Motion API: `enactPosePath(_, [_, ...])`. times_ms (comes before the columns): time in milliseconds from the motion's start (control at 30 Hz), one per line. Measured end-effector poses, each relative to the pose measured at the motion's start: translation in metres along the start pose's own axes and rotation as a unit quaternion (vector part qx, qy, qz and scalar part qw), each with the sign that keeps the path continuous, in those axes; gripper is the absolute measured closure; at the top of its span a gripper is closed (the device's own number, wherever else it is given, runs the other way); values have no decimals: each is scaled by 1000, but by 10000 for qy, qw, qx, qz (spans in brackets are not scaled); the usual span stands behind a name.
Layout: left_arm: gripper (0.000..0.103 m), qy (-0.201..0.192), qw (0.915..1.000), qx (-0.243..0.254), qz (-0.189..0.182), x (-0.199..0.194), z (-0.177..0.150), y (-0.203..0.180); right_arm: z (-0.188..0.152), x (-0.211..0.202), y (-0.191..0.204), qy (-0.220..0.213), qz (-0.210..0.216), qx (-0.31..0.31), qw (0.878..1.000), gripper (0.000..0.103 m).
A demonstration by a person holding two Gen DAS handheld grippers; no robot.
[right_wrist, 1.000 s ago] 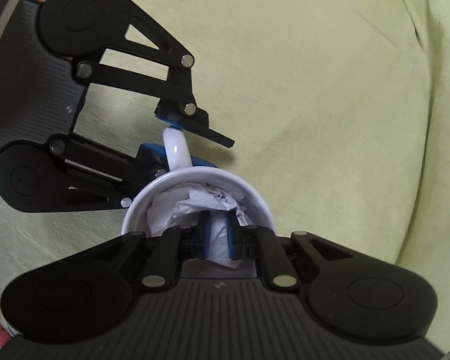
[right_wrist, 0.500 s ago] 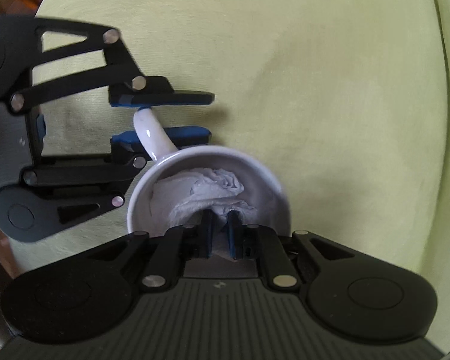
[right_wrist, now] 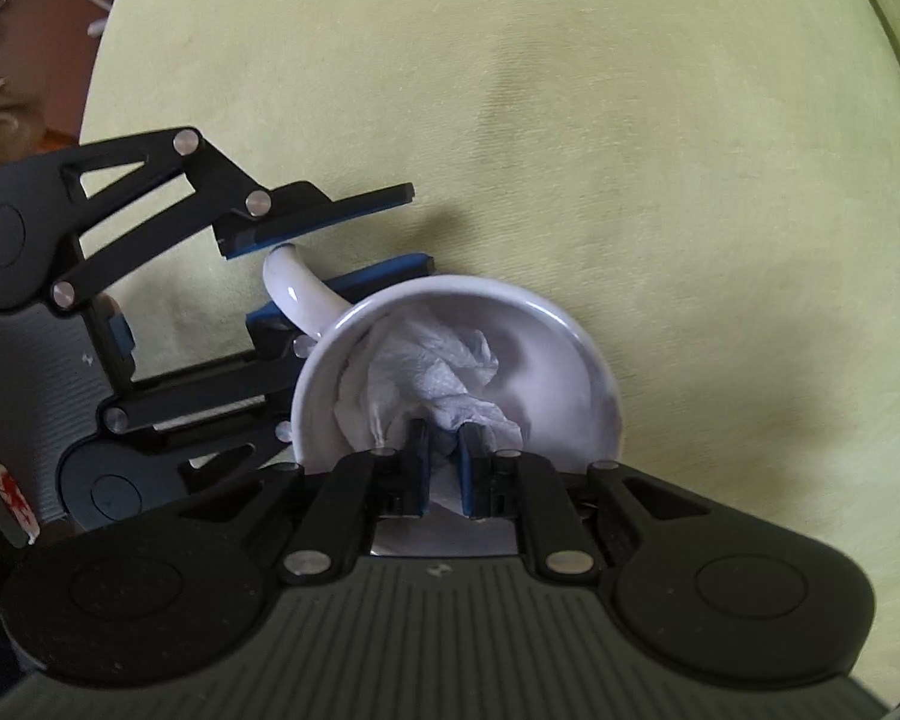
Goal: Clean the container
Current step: 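Wipe around the mug interior with the tissue in the right gripper, then raise the tissue and wipe the mug interior again with the right gripper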
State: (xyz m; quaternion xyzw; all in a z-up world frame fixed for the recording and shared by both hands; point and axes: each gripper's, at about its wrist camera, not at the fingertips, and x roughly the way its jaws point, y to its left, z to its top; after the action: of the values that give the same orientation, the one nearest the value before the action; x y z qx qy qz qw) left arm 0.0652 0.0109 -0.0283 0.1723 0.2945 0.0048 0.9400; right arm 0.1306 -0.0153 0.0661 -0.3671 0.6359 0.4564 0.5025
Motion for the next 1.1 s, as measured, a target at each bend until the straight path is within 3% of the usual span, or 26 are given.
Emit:
enactPosePath(233, [91,6,10000,6,56,-1,-1,-3,-17,-3,-9,-696,790,575,9928,96])
enactPosePath(333, [91,-16,10000,16,76,-4,-1,-5,-7,-2,-37,-1091,1160,918,9830,97])
enactPosePath(467, [91,-39,10000,8,90,-7,0,-7,-23,-7,-45,-1682,1530,1322,9648,97])
enactPosePath(633, [91,-90,9999,7,78,-8,2,-6,-55,-8,-64,-2404,1905,1816,9343,97])
enactPosePath(767, [91,-64,9999,-39,72,-8,3,-4,-43,-9,-94,-3029,2123,2301,9001,97])
enactPosePath(833, [90,-25,10000,-55,78,-8,3,-4,-49,-4,-97,-3417,2281,2616,8734,97])
enactPosePath(933, [89,48,10000,-29,64,-7,2,-5,-62,4,-100,-4055,2530,3269,8153,98])
enactPosePath(967, [89,45,10000,-3,65,-7,2,-5,-57,9,-93,-4168,2441,3381,8077,98])
enactPosePath(1100, [89,58,10000,-2,42,-10,1,-6,-64,1,-79,-4342,1617,3228,8253,98])
